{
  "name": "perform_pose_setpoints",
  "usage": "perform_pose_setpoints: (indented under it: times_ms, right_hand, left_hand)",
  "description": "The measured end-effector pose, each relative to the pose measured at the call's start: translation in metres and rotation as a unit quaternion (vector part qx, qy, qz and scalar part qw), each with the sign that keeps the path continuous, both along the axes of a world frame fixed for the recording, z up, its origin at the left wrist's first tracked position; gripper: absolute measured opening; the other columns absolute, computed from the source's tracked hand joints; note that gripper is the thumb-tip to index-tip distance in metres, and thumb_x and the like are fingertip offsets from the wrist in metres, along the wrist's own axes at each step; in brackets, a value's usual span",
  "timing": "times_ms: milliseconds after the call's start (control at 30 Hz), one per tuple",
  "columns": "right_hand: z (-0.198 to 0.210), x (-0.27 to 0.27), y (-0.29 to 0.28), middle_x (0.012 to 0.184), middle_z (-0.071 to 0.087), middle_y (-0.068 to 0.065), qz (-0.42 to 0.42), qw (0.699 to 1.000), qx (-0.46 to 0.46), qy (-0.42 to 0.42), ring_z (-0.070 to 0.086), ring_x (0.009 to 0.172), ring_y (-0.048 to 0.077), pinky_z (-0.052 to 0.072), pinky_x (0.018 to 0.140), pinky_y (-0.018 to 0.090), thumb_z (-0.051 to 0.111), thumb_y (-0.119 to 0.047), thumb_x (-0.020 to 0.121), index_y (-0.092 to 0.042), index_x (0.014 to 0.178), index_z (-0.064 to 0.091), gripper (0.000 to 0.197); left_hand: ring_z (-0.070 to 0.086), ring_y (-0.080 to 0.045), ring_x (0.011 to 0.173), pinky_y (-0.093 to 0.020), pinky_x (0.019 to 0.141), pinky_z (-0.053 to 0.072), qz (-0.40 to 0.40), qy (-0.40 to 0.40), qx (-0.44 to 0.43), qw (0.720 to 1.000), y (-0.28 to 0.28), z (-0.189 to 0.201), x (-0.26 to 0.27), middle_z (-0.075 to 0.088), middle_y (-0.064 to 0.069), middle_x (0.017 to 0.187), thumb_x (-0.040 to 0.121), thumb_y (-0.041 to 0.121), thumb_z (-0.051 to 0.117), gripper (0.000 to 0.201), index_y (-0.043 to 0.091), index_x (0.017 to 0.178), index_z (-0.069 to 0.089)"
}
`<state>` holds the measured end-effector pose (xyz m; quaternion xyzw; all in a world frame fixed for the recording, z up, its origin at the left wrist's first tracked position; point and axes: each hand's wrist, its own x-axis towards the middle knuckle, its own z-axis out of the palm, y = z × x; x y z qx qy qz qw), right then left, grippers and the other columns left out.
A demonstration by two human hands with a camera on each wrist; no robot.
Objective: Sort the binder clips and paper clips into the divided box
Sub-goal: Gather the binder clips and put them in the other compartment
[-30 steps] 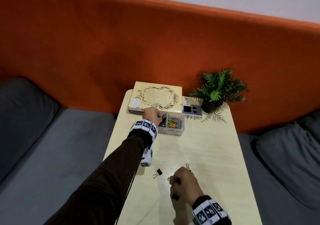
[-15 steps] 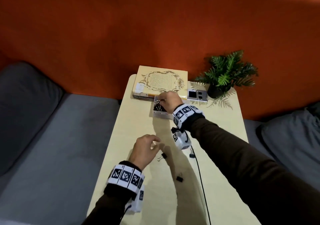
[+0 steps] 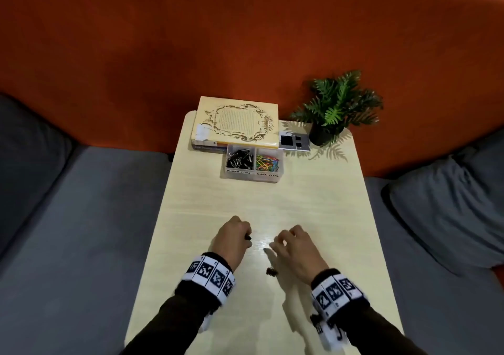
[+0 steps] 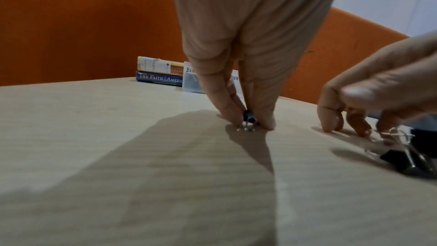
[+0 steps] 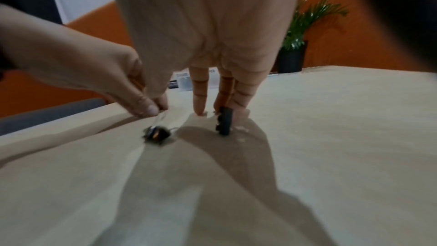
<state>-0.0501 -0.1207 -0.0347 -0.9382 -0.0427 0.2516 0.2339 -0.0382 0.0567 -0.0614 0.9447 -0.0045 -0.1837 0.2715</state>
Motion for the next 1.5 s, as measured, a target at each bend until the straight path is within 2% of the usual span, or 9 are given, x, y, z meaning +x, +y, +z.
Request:
perform_pose_setpoints:
  times_ms: [100,300,500,667,767,1067,1233,1400,1500]
  right_hand:
    - [-0.005,-0.027,0.008,0.103,0.043,0.003,0.034,0.999,0.029,0.006,0.04,0.094,0.02,0.037,0.077,0.023,0.073,-0.043,0.067,-0.016,0.099,0.055,0.046]
    - [-0.023,-0.054,0.02,0.097,0.049,0.001,0.035,0.996,0.062,-0.056,0.045,0.092,0.015,0.035,0.071,0.007,0.063,-0.01,0.076,-0.015,0.081,0.057,0.01]
    - [-0.021,-0.061,-0.001,0.084,0.061,-0.006,0.081,0.989,-0.001,-0.122,0.056,0.071,0.015,0.046,0.055,0.028,0.062,-0.023,0.072,-0.028,0.074,0.055,0.009]
    - [-0.01,-0.068,-0.038,0.115,0.049,-0.007,0.134,0.989,0.036,-0.046,0.046,0.098,0.014,0.047,0.082,0.028,0.051,-0.051,0.08,-0.028,0.101,0.055,0.031]
    - [-0.013,-0.078,-0.042,0.118,0.045,-0.003,0.147,0.987,0.037,-0.05,0.045,0.102,0.016,0.046,0.084,0.024,0.066,-0.031,0.079,-0.025,0.107,0.052,0.032]
    - [-0.037,-0.081,-0.035,0.078,0.058,-0.006,0.109,0.989,-0.015,-0.102,0.056,0.063,0.009,0.044,0.05,0.017,0.068,-0.011,0.067,-0.028,0.077,0.054,0.024]
    - [-0.034,-0.066,-0.022,0.06,0.054,-0.003,0.073,0.994,-0.045,-0.069,0.052,0.043,0.012,0.032,0.038,0.017,0.065,-0.015,0.061,-0.023,0.065,0.046,0.021]
    - [-0.006,-0.015,0.003,0.07,0.05,0.003,0.047,0.997,-0.017,-0.058,0.049,0.063,0.022,0.031,0.051,0.02,0.059,-0.021,0.076,-0.017,0.069,0.054,0.01]
    - [0.03,0.051,0.03,0.082,0.063,0.015,0.034,0.995,0.027,-0.092,0.058,0.078,0.029,0.037,0.063,0.028,0.062,-0.02,0.076,-0.013,0.076,0.063,0.007]
  left_hand:
    - [0.064,-0.023,0.095,-0.033,0.08,0.055,-0.004,0.003,0.012,1.0,-0.001,-0.001,-0.001,0.064,-0.006,0.105,0.085,0.014,0.064,0.013,0.014,0.097,0.069]
    - [0.067,-0.019,0.091,-0.03,0.077,0.057,0.029,-0.002,-0.011,1.0,0.003,0.007,0.0,0.071,0.0,0.1,0.08,0.016,0.064,0.015,0.02,0.092,0.073]
    - [0.066,-0.018,0.095,-0.018,0.072,0.043,0.054,-0.03,-0.033,0.998,0.008,0.015,0.008,0.07,-0.004,0.104,0.081,0.014,0.064,0.019,0.016,0.098,0.073]
    - [0.067,-0.02,0.097,-0.023,0.079,0.049,0.051,-0.026,-0.039,0.998,0.009,0.018,0.007,0.07,-0.007,0.106,0.082,0.012,0.065,0.02,0.013,0.1,0.073]
    - [0.067,-0.019,0.096,-0.02,0.076,0.046,0.048,-0.021,-0.045,0.998,0.008,0.022,0.005,0.071,-0.006,0.105,0.081,0.012,0.065,0.02,0.013,0.1,0.073]
    - [0.067,-0.027,0.092,-0.033,0.081,0.055,0.101,-0.176,-0.072,0.977,0.012,0.083,0.107,0.073,-0.012,0.099,0.08,0.005,0.066,0.015,0.006,0.093,0.075]
    - [0.062,-0.034,0.107,-0.04,0.092,0.054,0.071,-0.099,0.003,0.993,0.015,0.083,0.153,0.068,-0.019,0.115,0.082,0.008,0.069,0.031,0.003,0.113,0.066]
    - [0.059,-0.028,0.114,-0.036,0.097,0.048,0.031,-0.112,-0.034,0.993,0.017,0.088,0.109,0.061,-0.014,0.128,0.086,0.02,0.066,0.046,0.011,0.13,0.054]
    - [0.063,-0.02,0.105,-0.023,0.088,0.047,-0.026,0.013,-0.068,0.997,0.031,0.084,0.032,0.067,-0.005,0.12,0.089,0.028,0.062,0.039,0.015,0.125,0.058]
